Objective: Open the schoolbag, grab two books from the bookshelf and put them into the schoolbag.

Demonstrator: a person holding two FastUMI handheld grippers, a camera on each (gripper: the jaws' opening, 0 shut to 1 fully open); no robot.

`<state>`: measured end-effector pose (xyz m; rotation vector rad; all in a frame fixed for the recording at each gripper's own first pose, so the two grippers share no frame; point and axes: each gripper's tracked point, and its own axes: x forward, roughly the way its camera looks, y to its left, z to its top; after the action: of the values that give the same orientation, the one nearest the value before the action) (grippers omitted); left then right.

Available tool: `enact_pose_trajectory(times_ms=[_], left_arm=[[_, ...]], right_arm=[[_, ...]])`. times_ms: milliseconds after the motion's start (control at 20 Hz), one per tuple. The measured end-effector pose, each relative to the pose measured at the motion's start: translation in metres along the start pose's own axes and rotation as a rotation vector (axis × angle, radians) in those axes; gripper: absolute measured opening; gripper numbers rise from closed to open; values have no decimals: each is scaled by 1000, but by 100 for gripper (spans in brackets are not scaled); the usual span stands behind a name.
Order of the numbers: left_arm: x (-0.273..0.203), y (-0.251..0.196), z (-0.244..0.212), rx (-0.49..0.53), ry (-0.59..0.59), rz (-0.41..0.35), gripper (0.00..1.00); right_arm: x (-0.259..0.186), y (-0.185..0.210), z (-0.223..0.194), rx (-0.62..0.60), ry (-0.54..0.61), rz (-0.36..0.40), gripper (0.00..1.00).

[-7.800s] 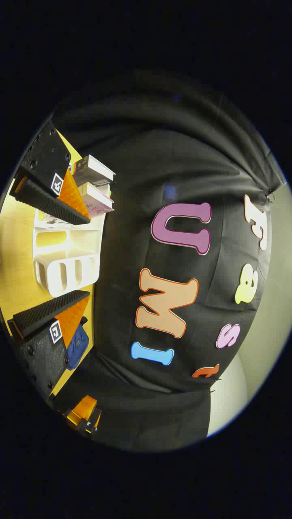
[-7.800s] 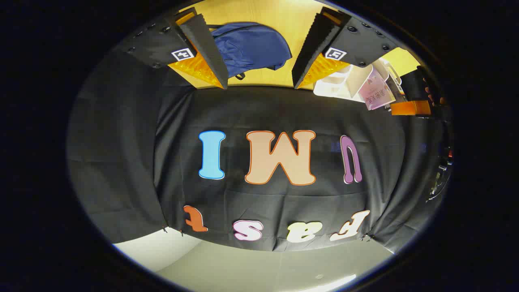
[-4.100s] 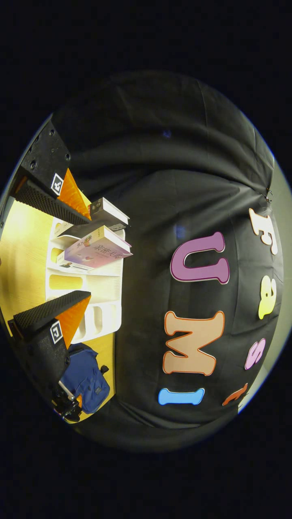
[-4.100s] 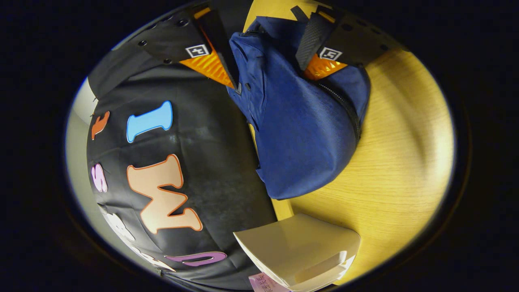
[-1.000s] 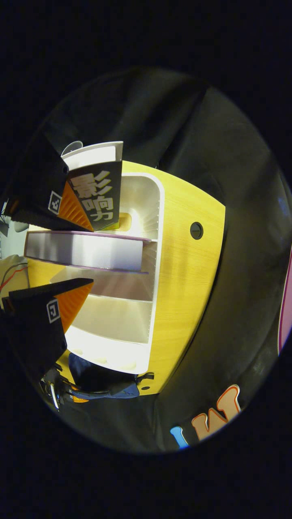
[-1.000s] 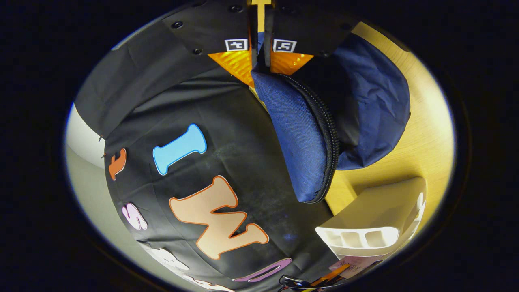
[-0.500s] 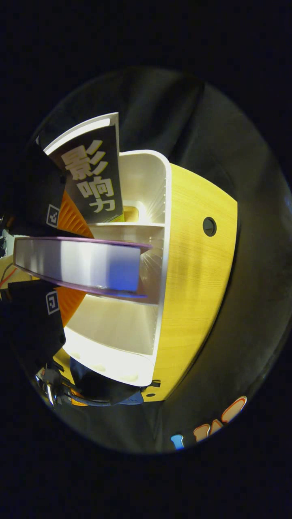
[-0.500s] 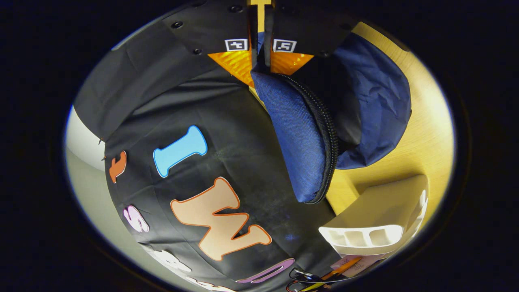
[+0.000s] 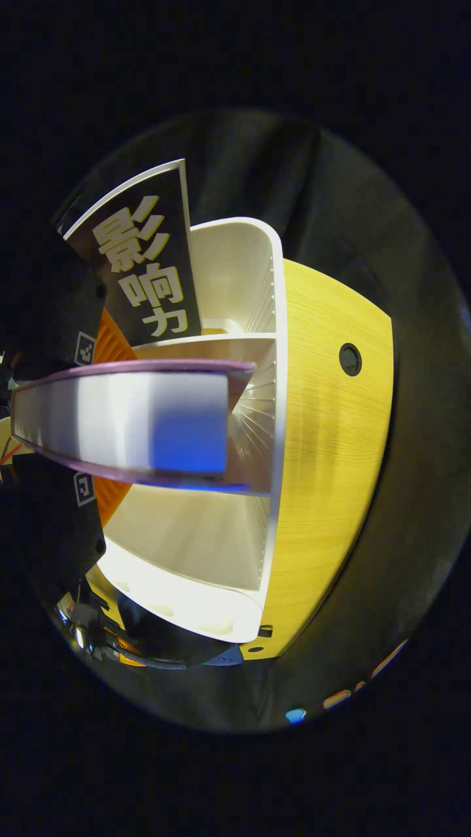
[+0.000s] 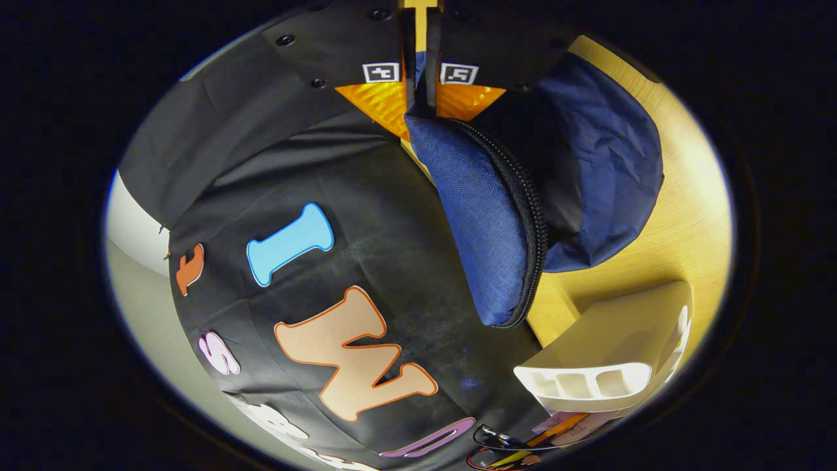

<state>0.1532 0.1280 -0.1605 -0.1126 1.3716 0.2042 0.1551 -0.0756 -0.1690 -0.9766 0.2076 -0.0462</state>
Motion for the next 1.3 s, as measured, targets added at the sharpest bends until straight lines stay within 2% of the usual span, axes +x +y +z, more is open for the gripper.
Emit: enact_pose_trajectory(times_ms=[350, 700, 800, 1300], left_arm=[[4, 1, 0, -22, 6, 24, 40], [-5, 6, -11, -119, -3, 21, 40], [-15, 6, -16, -140, -11, 19, 40], [-102, -2, -65, -208, -44, 8, 40]], right_arm=[[-2, 4, -1, 6, 6, 2, 8], [-4, 3, -1, 28, 9, -1, 8], [-5, 3, -1, 33, 6, -1, 11], [-8, 2, -3, 68, -1, 3, 8]])
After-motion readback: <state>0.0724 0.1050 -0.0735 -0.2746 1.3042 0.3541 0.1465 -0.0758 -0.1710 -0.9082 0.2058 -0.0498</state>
